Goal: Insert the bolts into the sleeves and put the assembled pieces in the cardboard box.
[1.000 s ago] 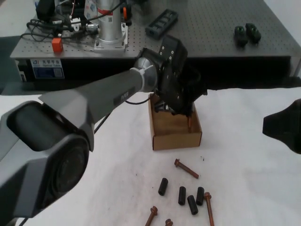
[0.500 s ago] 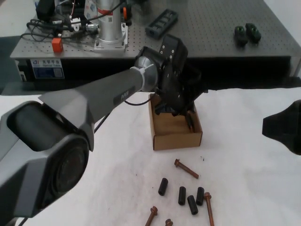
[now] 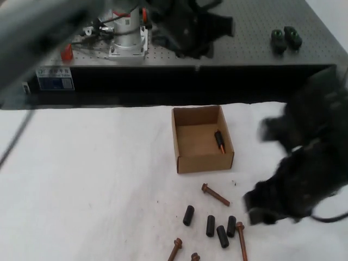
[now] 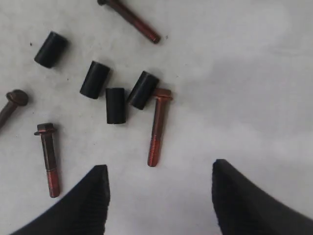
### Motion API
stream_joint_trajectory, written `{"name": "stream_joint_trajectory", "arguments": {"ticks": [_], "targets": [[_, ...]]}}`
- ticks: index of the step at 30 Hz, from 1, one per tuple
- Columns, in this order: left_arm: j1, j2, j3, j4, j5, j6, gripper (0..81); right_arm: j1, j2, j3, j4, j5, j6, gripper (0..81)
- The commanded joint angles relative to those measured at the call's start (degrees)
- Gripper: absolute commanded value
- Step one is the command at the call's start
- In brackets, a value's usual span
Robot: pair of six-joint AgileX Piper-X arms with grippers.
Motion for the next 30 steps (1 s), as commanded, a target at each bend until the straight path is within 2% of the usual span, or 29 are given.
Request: {"name": "stream_joint_trajectory", "arguments": {"ticks": [1,10,20,23,30], "targets": [[0.1,-3.8,6.4,-2.4,-1.3,1.1,21.3,7.3,17.0,-0.4,-8.9,1.3,-1.0,39.4],[0.1,-20.2,29.6,-10.4,-1.3,-0.8,21.3,8.2,27.9,-0.4,-13.3,3.5,-2.7,39.4],[0.1,-25.1,34.8,-10.0,-1.2,-0.8,21.3,8.1,35.0,-0.4,-18.1,7.8,-4.0,37.8],[0.1,-25.1,34.8,-9.9,-1.2,-0.8,21.3,8.1,35.3,-0.4,-19.2,7.8,-4.0,30.9],[0.1,-25.1,34.9,-9.1,-1.2,-0.2,21.3,8.1,35.3,-0.4,-19.2,7.8,-3.8,0.1]]}}
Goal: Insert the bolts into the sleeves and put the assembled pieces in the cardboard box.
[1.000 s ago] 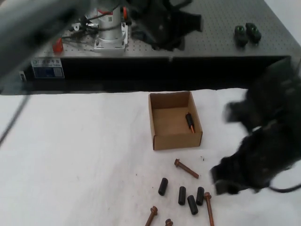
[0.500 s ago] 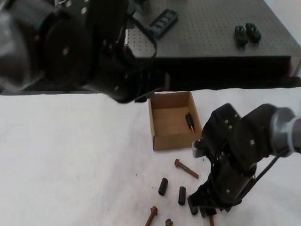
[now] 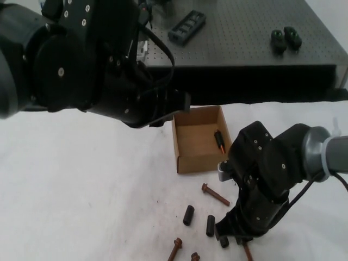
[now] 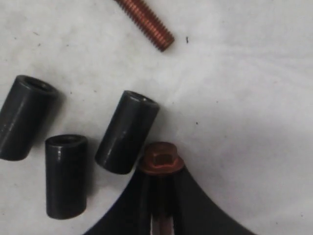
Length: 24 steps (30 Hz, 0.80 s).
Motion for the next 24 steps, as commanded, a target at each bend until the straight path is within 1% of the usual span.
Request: {"name": "stream_joint_trajectory", "arguments": {"ticks": [1,3,5,9,10,14,18,21,24], "targets": [[0.1,-0.4,-0.1,-0.2,-0.8,-0.2,21.3,0.0,2.3,0.3,-2.9,0.8,-0.1,1.7],[0.1,0.4,0.1,0.6,1.0,2.0,21.7,-0.4,2.2,0.3,-2.5,0.4,0.0,1.7],[0.1,1.7,0.1,1.3,3.5,3.3,24.6,-1.1,1.0,0.3,-1.4,0.3,0.2,1.7],[-0.8,6.2,0.1,1.9,6.4,3.3,39.3,-3.6,-4.2,0.3,0.9,0.3,0.2,1.7],[-1.2,7.8,-0.1,1.7,6.7,3.3,40.6,-4.3,-5.7,0.4,1.7,0.3,0.2,1.7],[-2.9,15.5,-2.3,2.7,7.8,4.1,39.8,-7.4,-14.3,0.4,4.0,0.3,-0.4,1.7],[-4.8,23.3,-6.6,6.8,7.1,7.4,39.8,-9.8,-21.7,0.4,6.0,0.3,-0.5,1.7],[-5.9,28.5,-10.5,8.3,5.8,8.4,39.8,-10.9,-25.7,0.4,7.2,0.3,-0.5,1.7],[-6.0,32.6,-13.7,10.6,4.4,8.4,39.8,-11.3,-28.6,0.4,8.3,0.3,-0.5,1.7]]}}
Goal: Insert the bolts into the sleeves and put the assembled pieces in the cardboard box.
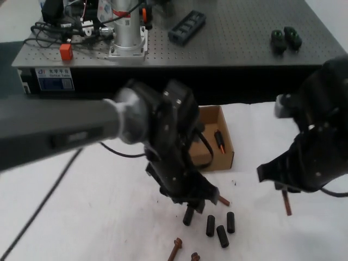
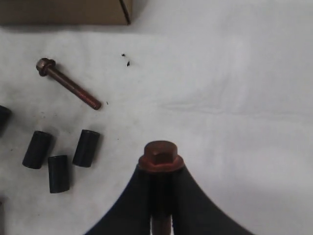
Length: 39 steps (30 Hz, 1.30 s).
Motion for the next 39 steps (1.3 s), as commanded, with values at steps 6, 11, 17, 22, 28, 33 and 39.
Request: {"name": "stream_joint_trajectory", "arguments": {"ticks": [6,11,17,22,28,33,39], "targets": [[-0.1,2.9,-2.3,2.0,-1.6,0.7,39.0,-0.6,-4.8,-0.3,2.0,-0.1,-0.3,1.7],[-0.1,3.9,-2.2,4.1,-1.6,0.7,33.0,-0.6,-4.8,-0.3,2.1,-0.1,-0.3,1.7],[-0.2,3.9,-2.2,3.7,1.3,0.7,21.1,-0.6,-4.8,-0.3,2.3,-0.1,-0.3,1.7],[-0.2,4.6,-2.2,6.2,4.6,0.7,7.6,-0.6,-4.8,-0.3,2.6,-1.5,-0.3,1.7],[-0.2,3.9,-2.6,6.7,8.6,0.7,0.6,-0.6,-5.5,-0.3,2.5,-3.7,-0.3,1.7],[-0.2,-4.1,-1.9,3.1,13.4,0.3,0.6,-0.6,-12.4,-0.3,-5.3,-15.0,1.2,1.7],[-1.3,-22.4,10.9,-17.1,22.7,-0.6,0.6,-0.4,-21.3,-0.3,-23.0,-29.7,13.9,1.7]]}}
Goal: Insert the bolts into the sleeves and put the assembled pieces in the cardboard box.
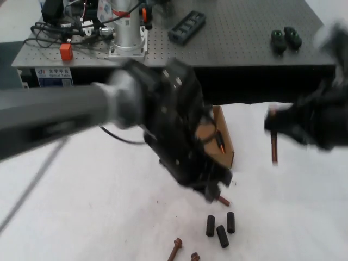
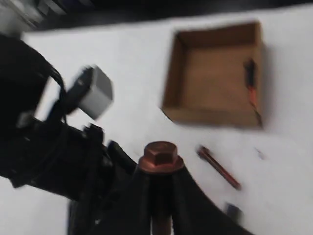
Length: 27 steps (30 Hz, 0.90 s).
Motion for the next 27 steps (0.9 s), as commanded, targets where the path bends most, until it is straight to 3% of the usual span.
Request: {"name": "stream_joint_trajectory", "arguments": {"ticks": [1,8,13,27], "targets": [[-1.2,-16.1,10.3,-18.9,8.3,-1.8,0.6,-0.1,-4.3,-0.5,-12.8,-10.4,10.8,1.7],[-1.5,-29.7,20.3,-37.9,16.8,-9.4,0.6,3.5,-3.9,-0.6,-25.3,-13.7,16.2,1.7],[-1.5,-32.1,20.5,-38.0,17.1,-9.7,0.6,6.0,-3.8,-0.6,-25.5,-13.5,15.7,1.7],[-1.5,-32.9,20.5,-40.1,14.5,-11.9,0.6,5.5,-4.1,-0.6,-22.5,-9.4,14.8,1.7]]}}
